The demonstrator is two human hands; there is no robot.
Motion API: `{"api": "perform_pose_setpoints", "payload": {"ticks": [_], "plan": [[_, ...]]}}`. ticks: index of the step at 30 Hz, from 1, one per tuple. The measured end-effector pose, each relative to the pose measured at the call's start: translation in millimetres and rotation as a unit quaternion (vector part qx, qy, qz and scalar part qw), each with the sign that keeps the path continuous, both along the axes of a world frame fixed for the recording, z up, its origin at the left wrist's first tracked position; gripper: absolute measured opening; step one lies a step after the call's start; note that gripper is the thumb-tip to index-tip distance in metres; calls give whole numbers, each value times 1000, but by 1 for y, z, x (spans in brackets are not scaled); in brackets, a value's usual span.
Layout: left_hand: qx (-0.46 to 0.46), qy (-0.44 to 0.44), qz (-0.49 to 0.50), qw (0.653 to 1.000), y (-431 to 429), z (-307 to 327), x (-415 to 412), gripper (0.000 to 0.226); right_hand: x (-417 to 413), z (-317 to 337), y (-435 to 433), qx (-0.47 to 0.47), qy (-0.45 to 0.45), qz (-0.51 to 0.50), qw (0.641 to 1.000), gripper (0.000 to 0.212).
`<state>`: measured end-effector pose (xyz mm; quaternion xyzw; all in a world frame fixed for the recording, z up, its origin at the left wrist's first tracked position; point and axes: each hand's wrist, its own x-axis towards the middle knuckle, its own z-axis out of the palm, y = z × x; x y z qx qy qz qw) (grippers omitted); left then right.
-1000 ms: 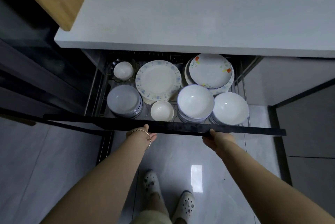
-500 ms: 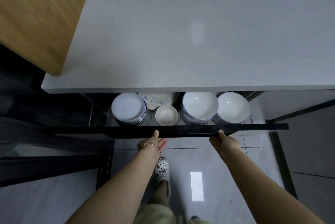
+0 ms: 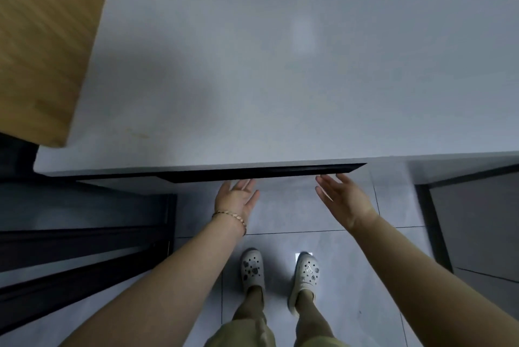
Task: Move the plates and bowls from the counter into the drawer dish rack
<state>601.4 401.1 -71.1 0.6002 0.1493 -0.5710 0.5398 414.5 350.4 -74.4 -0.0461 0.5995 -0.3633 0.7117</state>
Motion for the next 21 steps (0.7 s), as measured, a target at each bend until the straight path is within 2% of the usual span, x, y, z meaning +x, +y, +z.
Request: {"api": "perform_pose_setpoints", "payload": {"ticks": [2,6,8,10,12,14,17,21], "plan": [[-10,-17,1,1000,-8,-3,2,74,1,2,-9,-1,12,25,1000,44],[-15,-28,-16,999,-17,-1,2,75,1,7,-22,3,1,55,998,33],[-14,-31,-40,999,-21,2,3,73,-4,7,-26,8,-23,59,998,46],[0,-61,-101,993,-20,1,4,72,-12,10,-30,14,-23,98,995,55],[54,-115,-223,967,-15,4,5,69,-21,16,-29,27,37,208,977,53],[110,-174,-339,918,-9,8,1,50,-32,24,-27,28,138,349,926,42],[153,-216,-418,869,-7,26,-10,21,-42,44,-28,19,231,486,843,35],[146,-254,-515,806,-13,77,-33,16,-55,83,-39,-8,311,610,729,31]]}}
